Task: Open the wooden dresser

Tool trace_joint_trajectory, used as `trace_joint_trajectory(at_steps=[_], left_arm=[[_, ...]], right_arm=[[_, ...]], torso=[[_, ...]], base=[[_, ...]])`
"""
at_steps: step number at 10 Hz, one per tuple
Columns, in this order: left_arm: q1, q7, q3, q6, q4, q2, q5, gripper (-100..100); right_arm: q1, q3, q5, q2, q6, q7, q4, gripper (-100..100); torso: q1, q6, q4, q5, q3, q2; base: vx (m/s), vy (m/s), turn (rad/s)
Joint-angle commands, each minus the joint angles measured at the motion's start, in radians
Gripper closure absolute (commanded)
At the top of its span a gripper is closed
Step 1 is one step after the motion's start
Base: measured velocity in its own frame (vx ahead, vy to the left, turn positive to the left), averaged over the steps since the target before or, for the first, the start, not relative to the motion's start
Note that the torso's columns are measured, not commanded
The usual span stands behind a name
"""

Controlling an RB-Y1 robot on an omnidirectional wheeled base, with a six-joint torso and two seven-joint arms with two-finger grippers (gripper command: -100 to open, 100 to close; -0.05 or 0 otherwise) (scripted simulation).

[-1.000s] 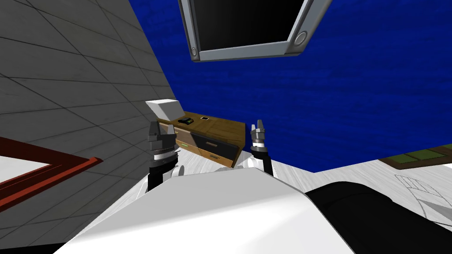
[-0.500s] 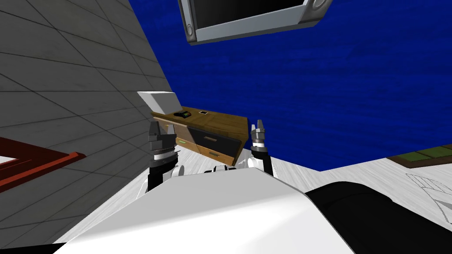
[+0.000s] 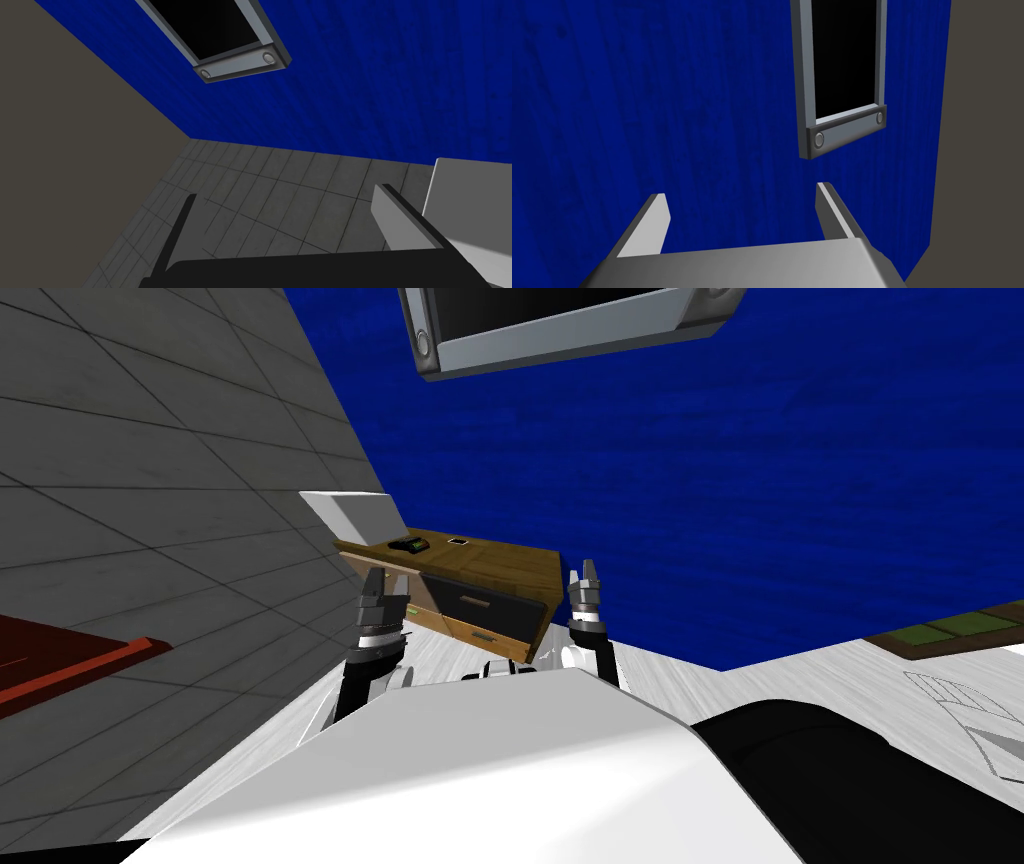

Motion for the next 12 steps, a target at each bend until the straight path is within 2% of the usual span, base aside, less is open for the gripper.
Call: trace_joint_trajectory(at_steps=[1,3,6,12], left_arm=[[-0.021,-0.006,-0.01,0.021,0.053,0.044,-0.009,-100],[-0.039,-0.012,-0.025,0.042,0.118,0.068,-0.021,-100],[-0.058,-0.019,-0.04,0.062,0.181,0.073,-0.033,-100],[-0.095,-0.033,-0.07,0.104,0.309,0.037,-0.057,-100]], right_arm=[[0.0,0.0,0.0,0.0,0.0,0.0,0.0,0],[0.0,0.0,0.0,0.0,0.0,0.0,0.0,0],[0.0,0.0,0.0,0.0,0.0,0.0,0.0,0],[0.0,0.0,0.0,0.0,0.0,0.0,0.0,0]], torso=[[0.0,0.0,0.0,0.0,0.0,0.0],[0.0,0.0,0.0,0.0,0.0,0.0],[0.0,0.0,0.0,0.0,0.0,0.0],[0.0,0.0,0.0,0.0,0.0,0.0]], base=[[0.01,0.01,-0.06],[0.015,0.017,-0.079],[0.011,0.018,-0.068],[0.01,0.015,-0.063]])
